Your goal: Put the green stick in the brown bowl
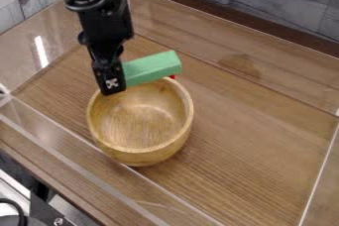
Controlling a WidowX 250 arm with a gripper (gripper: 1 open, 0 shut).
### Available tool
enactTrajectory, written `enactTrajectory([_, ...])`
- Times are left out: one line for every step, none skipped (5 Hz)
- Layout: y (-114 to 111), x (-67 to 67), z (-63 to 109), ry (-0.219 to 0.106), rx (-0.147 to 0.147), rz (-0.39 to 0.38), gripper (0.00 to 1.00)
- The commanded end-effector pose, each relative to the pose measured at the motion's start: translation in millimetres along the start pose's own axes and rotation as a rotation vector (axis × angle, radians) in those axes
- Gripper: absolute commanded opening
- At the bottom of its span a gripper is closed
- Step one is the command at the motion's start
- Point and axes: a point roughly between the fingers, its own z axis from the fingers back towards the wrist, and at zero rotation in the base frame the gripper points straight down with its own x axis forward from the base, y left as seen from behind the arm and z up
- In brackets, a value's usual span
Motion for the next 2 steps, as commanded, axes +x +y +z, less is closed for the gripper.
enactTrajectory([7.4,11.5,19.0,-0.029,0.034,-0.084,0.00])
enactTrajectory([3.1,19.8,14.2,-0.026,0.032,-0.078,0.00])
